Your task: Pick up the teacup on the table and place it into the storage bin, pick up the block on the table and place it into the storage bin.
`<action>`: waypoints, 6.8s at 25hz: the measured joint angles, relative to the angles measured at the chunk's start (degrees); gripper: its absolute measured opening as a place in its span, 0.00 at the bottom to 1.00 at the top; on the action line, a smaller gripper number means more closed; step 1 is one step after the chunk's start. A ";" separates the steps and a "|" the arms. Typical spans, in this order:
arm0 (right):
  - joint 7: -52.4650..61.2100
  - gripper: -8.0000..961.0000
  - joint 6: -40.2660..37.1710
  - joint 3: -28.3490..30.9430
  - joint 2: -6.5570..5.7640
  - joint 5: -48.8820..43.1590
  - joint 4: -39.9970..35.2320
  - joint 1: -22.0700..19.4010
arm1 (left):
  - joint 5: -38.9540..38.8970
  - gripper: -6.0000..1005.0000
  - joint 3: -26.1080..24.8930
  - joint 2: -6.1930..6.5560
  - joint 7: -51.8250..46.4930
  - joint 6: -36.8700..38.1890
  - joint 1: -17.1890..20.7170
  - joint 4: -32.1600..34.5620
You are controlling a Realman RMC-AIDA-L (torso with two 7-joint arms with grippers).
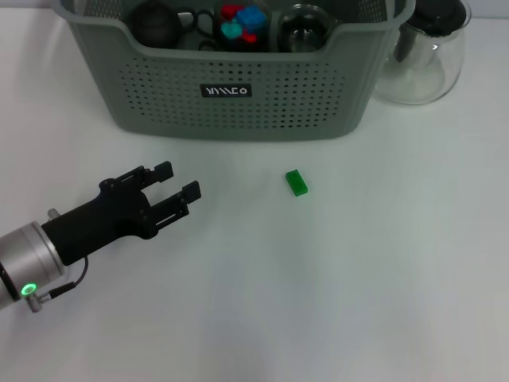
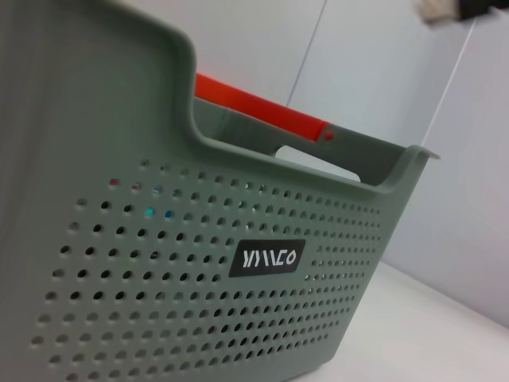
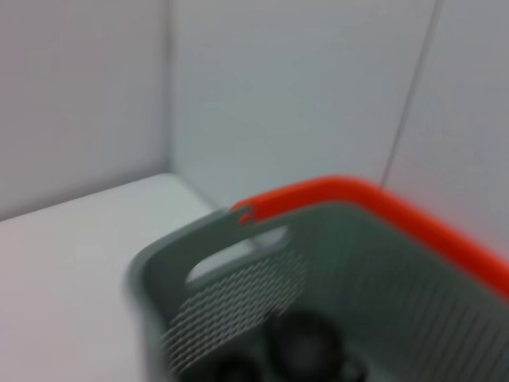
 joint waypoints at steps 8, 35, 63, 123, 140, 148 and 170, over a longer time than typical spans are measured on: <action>4.56 0.46 18.84 -2.13 -0.04 -9.79 33.11 18.00 | 0.00 0.66 0.20 -0.01 -0.02 0.01 -0.08 -0.04; 3.34 0.64 17.01 1.55 -0.08 -11.19 34.89 18.43 | 0.00 0.66 -0.03 -0.01 -0.09 -0.50 0.10 -0.79; -8.49 0.74 -25.41 0.50 -0.14 -1.92 10.93 -2.96 | 0.03 0.66 -0.39 0.08 -0.22 -0.67 0.39 -0.46; -13.67 0.53 25.16 -18.38 0.45 13.68 46.74 -0.56 | -0.09 0.66 -0.97 -0.01 -0.09 -0.60 1.58 -0.53; -13.05 0.53 11.25 -14.85 -0.26 13.06 39.36 -4.32 | -0.08 0.66 -1.50 -0.01 -0.09 -0.60 1.67 -0.53; -13.32 0.53 8.97 -11.79 -0.10 9.77 35.50 -5.78 | -0.08 0.66 -1.49 0.05 -0.09 -0.60 1.26 -0.60; -18.72 0.53 19.63 -16.44 0.34 20.05 47.03 -2.37 | -0.08 0.66 -1.50 0.08 0.00 -0.60 1.23 -0.62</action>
